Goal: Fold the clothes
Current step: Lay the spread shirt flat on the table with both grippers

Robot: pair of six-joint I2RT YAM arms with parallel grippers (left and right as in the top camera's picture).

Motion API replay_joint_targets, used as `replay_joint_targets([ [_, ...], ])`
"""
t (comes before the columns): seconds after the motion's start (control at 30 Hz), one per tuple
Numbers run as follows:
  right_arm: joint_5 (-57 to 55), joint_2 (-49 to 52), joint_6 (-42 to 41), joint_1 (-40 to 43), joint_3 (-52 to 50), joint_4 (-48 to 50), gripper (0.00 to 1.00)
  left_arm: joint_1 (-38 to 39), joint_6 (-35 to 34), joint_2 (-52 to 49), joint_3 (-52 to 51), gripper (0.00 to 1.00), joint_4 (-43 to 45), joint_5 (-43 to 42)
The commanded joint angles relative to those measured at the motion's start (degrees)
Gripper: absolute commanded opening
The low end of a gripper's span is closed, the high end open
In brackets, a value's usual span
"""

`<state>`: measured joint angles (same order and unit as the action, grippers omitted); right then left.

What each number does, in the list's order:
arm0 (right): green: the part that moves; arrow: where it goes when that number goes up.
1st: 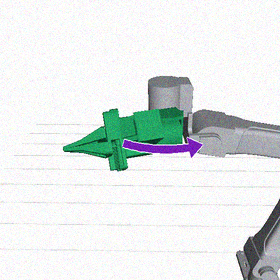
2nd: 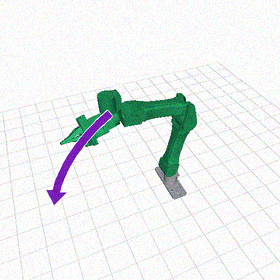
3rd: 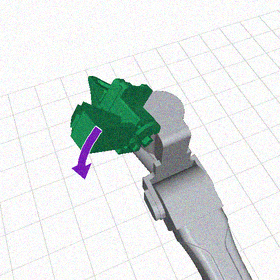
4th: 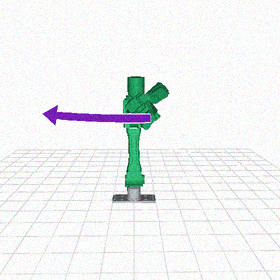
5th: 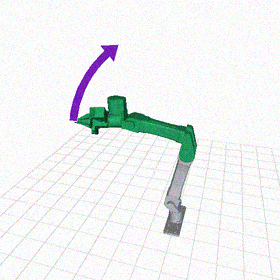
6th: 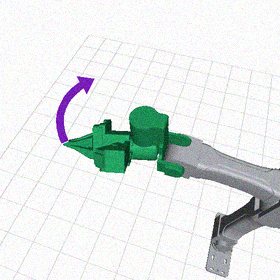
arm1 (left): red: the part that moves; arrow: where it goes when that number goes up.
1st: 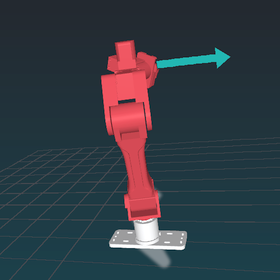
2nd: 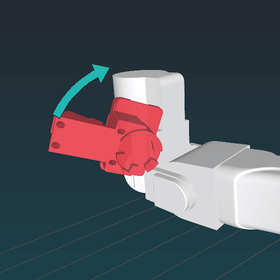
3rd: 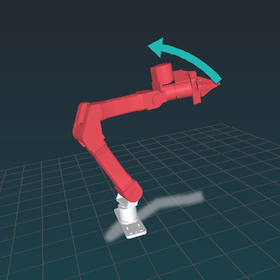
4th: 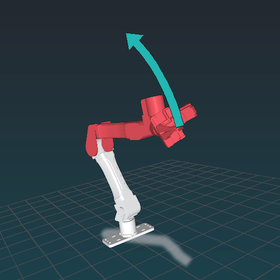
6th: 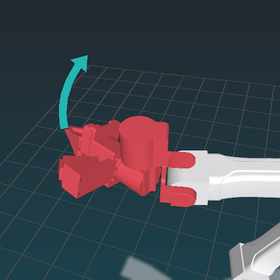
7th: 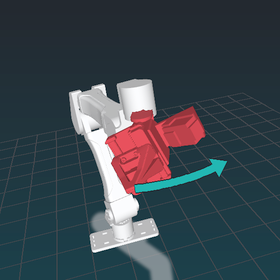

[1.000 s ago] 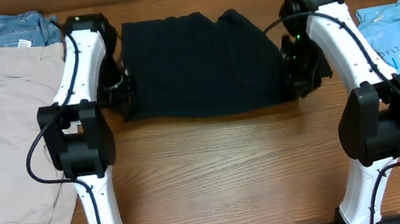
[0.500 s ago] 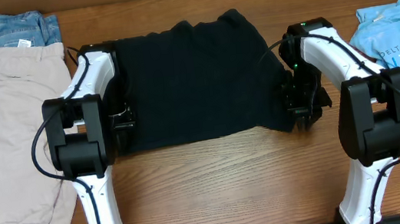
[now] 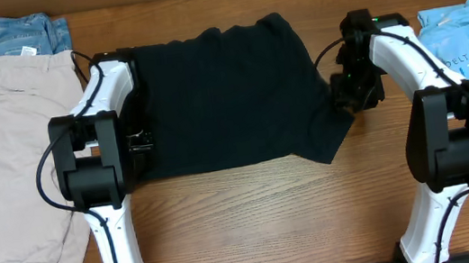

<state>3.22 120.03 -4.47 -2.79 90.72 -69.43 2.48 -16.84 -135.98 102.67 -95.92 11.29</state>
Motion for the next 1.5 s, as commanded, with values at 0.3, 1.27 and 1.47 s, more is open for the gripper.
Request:
replay_joint_targets([
  [0.3,1.62,-0.63,-0.04,0.02,-9.33,5.92,0.28,-0.2,-1.4,1.31,-0.35,0.17,0.68,1.31],
  [1.27,-0.13,-1.2,-3.1,-0.02,-9.01,-17.57,0.27,-0.2,-0.98,3.54,1.75,0.07,0.66,1.4],
  [1.47,-0.11,-1.79,-3.28,0.74,-0.76,-12.31,0.28,-0.2,-1.01,9.6,4.44,0.18,5.22,0.68],
])
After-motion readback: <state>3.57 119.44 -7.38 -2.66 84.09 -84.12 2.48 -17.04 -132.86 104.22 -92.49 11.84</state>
